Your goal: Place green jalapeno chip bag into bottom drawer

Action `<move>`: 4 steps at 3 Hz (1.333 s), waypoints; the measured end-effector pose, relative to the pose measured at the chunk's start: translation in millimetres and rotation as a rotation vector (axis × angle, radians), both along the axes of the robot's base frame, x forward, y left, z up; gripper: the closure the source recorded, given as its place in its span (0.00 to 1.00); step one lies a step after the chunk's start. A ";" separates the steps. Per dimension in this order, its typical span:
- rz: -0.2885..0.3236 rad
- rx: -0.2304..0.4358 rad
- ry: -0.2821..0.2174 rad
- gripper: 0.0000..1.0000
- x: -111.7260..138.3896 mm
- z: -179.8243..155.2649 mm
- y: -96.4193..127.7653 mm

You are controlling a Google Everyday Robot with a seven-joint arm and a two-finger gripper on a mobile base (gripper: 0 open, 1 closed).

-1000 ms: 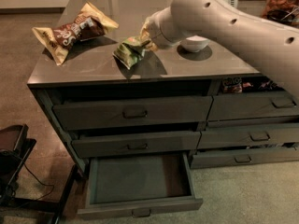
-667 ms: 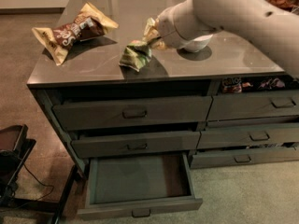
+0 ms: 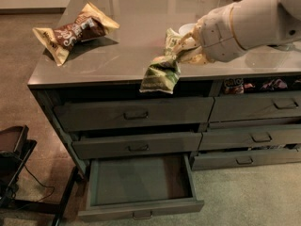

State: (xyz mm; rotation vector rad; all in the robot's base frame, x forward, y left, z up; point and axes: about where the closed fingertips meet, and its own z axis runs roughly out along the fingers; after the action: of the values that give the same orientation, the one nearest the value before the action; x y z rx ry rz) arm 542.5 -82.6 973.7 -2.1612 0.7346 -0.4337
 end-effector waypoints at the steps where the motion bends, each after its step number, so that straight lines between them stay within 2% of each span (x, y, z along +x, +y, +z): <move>1: 0.000 0.000 0.000 1.00 -0.1 -0.1 0.0; 2: -0.004 0.002 0.027 1.00 -26.5 -16.3 0.9; 3: 0.003 0.032 0.081 1.00 -60.5 -66.5 7.1; 4: 0.004 0.022 0.110 1.00 -69.8 -82.3 7.0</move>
Offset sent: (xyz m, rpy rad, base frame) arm -0.0757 -0.0012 -0.0518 0.0110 0.0870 -0.0177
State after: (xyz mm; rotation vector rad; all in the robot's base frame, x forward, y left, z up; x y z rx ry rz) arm 472.7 -75.6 891.5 -2.1786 0.7910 -0.3051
